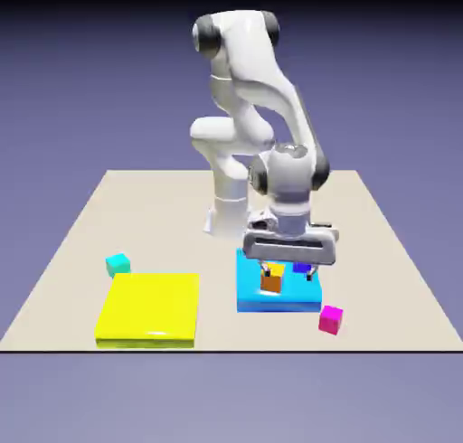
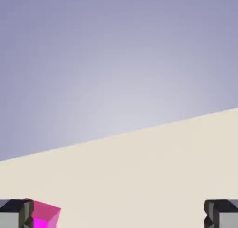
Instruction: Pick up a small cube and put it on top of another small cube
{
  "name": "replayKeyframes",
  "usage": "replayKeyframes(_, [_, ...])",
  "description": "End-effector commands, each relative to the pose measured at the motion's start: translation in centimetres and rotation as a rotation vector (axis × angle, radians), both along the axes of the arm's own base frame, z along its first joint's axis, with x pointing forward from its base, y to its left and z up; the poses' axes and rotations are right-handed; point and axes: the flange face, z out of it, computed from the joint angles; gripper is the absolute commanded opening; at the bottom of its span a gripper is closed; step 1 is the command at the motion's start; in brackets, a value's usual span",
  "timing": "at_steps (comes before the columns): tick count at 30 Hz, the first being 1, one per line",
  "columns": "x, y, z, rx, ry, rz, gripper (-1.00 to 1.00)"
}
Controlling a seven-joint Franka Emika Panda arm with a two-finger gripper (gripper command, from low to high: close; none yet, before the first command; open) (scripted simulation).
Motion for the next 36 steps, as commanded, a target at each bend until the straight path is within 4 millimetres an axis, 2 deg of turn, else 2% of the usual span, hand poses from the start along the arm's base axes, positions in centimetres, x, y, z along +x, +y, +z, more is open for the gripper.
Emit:
replayKeyframes(1, [0.2,0.7,-0.9,0.008,0.034,-0.017,0.0])
replayKeyframes(8, [0.9,5.6,-6.0,0.068,0.264,-0.14,0.0])
replayKeyframes(11, [1.1,7.5,-7.5,0.094,0.356,-0.194,0.0])
replayKeyframes(12, [1.1,7.5,-7.5,0.094,0.356,-0.194,0.0])
replayKeyframes(15, [-0.3,8.3,-13.5,0.094,0.356,-0.195,0.0])
replayKeyframes(16, [-0.5,8.3,-14.2,0.094,0.356,-0.194,0.0])
replayKeyframes(17, [-0.5,8.3,-14.2,0.094,0.356,-0.194,-1.0])
replayKeyframes(18, [-0.5,8.3,-14.2,0.094,0.356,-0.194,-1.0])
replayKeyframes(21, [1.0,7.6,-8.3,0.094,0.356,-0.195,-1.0])
replayKeyframes(22, [0.1,7.8,-8.1,0.075,0.386,-0.162,-1.0])
replayKeyframes(23, [0.7,7.4,-8.7,0.067,0.385,-0.181,-1.0])
replayKeyframes(27, [2.4,-2.2,-9.4,0.055,0.39,-0.416,-1.0])
replayKeyframes(30, [2.6,-9.7,-9.2,0.059,0.385,-0.602,-1.0])
replayKeyframes(33, [2.0,-17.3,-8.6,0.072,0.371,-0.791,-1.0])
replayKeyframes(36, [0.4,-24.6,-7.5,0.094,0.348,-0.984,-1.0])
